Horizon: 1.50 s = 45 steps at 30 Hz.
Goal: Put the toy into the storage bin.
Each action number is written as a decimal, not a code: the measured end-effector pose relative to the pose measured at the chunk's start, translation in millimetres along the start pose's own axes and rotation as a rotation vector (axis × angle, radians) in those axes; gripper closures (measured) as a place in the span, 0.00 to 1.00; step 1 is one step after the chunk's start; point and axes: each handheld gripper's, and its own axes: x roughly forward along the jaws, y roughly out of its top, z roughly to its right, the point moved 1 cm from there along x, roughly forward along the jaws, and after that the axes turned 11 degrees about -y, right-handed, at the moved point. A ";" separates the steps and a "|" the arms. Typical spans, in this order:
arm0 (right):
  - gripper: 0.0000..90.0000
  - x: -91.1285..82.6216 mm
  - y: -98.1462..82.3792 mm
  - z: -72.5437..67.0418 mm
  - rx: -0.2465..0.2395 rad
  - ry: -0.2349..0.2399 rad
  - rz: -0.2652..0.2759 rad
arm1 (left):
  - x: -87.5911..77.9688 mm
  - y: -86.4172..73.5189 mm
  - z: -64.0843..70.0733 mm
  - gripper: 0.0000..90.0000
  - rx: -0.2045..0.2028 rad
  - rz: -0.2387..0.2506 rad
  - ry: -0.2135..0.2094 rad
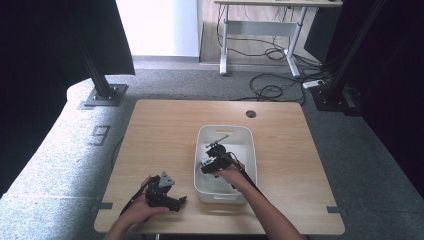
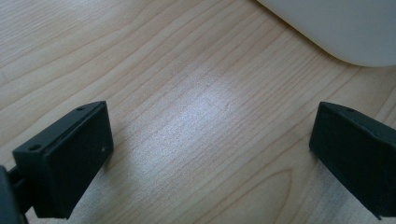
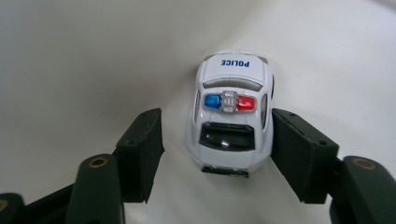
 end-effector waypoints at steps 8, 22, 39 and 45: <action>0.45 -5.8 -1.6 -2.1 0.013 0.069 -0.021 | 0.0 0.0 -0.1 0.00 0.001 0.000 -0.001; 0.41 -40.1 -10.4 12.3 -0.014 0.036 0.107 | 0.0 0.0 -0.2 0.00 0.001 0.000 -0.002; 0.40 -136.9 -83.7 81.5 0.042 -0.011 0.412 | -0.2 0.1 -0.3 0.00 0.003 -0.002 -0.002; 0.40 -148.3 -115.0 107.0 0.103 -0.027 0.473 | -0.1 0.0 -0.3 0.00 0.003 -0.001 -0.002</action>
